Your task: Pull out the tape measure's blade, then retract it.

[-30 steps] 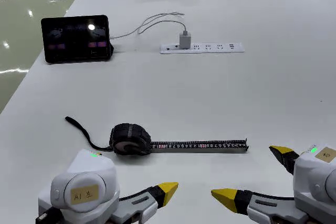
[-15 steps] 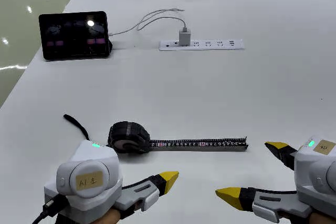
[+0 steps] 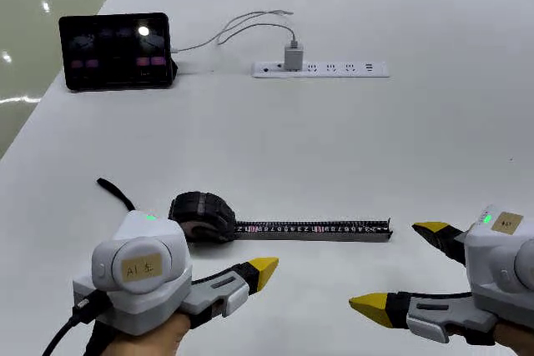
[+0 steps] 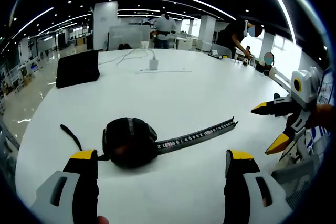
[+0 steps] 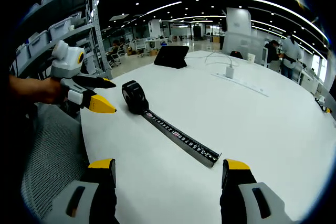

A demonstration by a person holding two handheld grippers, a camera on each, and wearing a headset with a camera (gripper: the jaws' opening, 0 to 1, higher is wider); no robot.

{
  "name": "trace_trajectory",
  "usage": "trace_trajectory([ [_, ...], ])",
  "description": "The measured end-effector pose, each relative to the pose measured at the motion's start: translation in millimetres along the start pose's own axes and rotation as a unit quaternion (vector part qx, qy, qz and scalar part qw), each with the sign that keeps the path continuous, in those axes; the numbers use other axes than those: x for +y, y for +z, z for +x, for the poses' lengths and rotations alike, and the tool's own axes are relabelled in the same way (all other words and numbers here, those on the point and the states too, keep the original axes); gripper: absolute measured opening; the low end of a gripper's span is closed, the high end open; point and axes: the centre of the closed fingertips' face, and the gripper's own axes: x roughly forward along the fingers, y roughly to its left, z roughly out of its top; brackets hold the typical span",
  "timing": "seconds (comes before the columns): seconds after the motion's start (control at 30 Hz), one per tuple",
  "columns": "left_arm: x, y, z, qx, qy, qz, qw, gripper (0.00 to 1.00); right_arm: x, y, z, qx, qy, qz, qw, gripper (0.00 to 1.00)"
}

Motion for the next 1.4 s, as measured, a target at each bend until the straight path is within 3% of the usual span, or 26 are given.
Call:
trace_trajectory([
  [0.63, 13.1, 6.2, 18.6, 0.0, 0.009, -0.014, 0.9999, 0.99, -21.1, -6.9, 11.9, 0.032, 0.03, -0.05, 0.9978, 0.66],
  [1.4, 28.4, 5.0, 35.8, 0.006, 0.02, -0.035, 0.9992, 0.99, -48.8, -18.2, 26.6, 0.077, 0.063, -0.112, 0.9887, 0.46],
])
